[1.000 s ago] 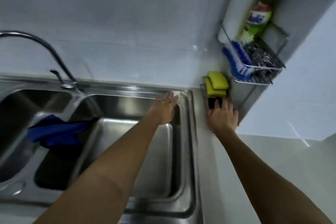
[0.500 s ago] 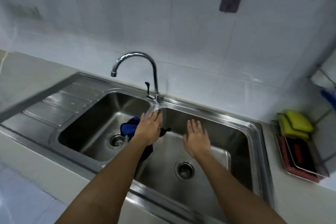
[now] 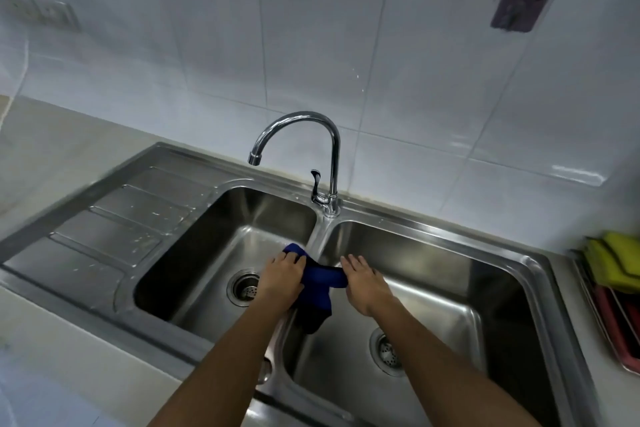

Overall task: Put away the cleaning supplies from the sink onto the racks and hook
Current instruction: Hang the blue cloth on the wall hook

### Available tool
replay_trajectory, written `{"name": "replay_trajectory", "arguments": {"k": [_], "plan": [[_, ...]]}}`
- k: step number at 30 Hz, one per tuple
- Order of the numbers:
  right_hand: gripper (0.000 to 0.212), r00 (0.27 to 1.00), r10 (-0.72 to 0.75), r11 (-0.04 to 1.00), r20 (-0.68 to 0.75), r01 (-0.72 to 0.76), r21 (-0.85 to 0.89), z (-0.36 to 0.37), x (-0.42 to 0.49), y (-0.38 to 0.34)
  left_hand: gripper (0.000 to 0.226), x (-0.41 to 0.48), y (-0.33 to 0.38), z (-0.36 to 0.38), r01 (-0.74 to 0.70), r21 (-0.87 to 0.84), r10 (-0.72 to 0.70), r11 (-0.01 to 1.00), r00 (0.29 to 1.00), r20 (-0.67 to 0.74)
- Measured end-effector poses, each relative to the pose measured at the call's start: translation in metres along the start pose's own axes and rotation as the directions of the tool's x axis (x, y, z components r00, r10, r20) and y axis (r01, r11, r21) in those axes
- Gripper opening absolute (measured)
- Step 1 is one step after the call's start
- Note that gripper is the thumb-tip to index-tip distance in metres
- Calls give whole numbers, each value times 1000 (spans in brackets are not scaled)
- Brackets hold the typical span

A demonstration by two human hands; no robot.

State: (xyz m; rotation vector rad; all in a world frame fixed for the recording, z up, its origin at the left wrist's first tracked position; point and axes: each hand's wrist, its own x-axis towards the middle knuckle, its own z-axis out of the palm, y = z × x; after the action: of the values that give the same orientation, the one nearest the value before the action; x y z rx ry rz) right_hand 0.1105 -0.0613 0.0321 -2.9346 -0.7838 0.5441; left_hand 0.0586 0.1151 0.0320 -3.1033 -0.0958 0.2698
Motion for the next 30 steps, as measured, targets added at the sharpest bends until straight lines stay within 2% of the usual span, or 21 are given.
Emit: {"name": "replay_trajectory", "arguments": {"k": [7,10,12,15,17,19,21,23,25,27,30], "plan": [[24,991,127,989,-39,-123,79,1,15,-1,42,2,-10,1,-23,-56,20,998,998,-55],[13,987,160,966,-31,-150,213,-2,10,9,34,2,-16,-4,-46,-63,42,997,997,-60],[13,989,139,932,-44,-116,344,-6,8,14,31,3,-19,-8,-57,-110,49,992,996,-74],[13,980,148,787,-130,-37,616,-23,2,15,24,6,-20,-21,-76,-231,44,970,989,-141],[15,962,207,611,-175,13,792,-39,-2,15,23,7,-20,-34,-81,-322,20,943,982,-189],[14,957,238,437,-163,45,898,-59,-6,17,20,9,-20,-48,-91,-472,-11,877,978,-209],[8,967,230,317,-109,32,948,-79,-9,21,15,13,-19,-65,-111,-588,-24,801,976,-217],[22,963,254,258,-94,26,966,-102,-14,31,14,19,-13,-82,-162,-650,4,743,971,-237],[20,951,276,200,-137,82,976,-126,-22,42,13,24,1,-96,-221,-706,15,673,958,-285],[8,941,281,136,-188,155,978,-146,-30,52,12,28,20,-110,-259,-763,-29,592,940,-341],[8,898,355,-8,-260,281,960,-172,-39,70,11,35,50,-133,-292,-782,-71,550,917,-393]]}}
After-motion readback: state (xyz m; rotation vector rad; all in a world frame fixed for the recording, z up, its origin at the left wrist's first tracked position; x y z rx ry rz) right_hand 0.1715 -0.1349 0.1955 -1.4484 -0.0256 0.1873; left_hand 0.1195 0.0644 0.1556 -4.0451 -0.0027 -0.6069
